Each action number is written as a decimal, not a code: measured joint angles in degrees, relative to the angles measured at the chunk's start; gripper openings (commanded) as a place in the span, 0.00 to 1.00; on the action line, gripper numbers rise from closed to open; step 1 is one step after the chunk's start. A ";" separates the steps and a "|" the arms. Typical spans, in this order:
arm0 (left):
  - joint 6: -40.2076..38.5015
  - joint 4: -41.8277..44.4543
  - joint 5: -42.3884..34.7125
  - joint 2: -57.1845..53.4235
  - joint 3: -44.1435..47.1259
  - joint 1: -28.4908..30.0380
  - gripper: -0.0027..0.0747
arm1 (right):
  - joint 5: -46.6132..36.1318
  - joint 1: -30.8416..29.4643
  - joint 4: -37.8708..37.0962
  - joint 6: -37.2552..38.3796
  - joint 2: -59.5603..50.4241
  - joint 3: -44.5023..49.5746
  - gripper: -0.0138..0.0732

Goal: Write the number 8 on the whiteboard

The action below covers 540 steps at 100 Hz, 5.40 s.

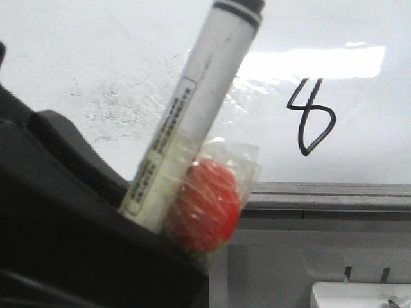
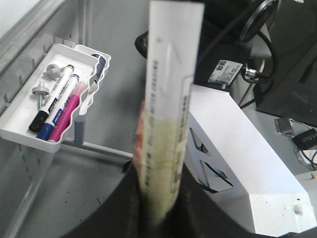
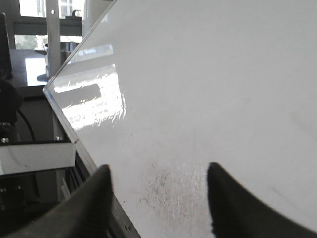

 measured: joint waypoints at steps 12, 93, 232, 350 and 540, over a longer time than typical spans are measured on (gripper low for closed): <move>0.00 -0.91 -2.50 0.00 0.00 0.00 0.01 | -0.37 0.00 0.82 0.01 -2.67 0.27 0.08; 6.22 -14.91 -38.61 9.14 -11.94 0.00 0.01 | -2.94 0.00 4.34 0.01 -5.66 3.38 0.08; 6.68 -15.52 -39.35 15.80 -17.85 -1.83 0.59 | -8.65 0.00 5.05 0.01 -5.66 3.86 0.08; 6.80 -15.80 -46.25 -58.26 11.28 -0.18 0.01 | -7.42 0.00 10.56 -0.38 -23.32 17.09 0.08; -97.11 87.32 -33.77 -67.48 28.40 17.02 0.01 | -6.28 0.00 10.91 -0.50 -24.23 18.15 0.08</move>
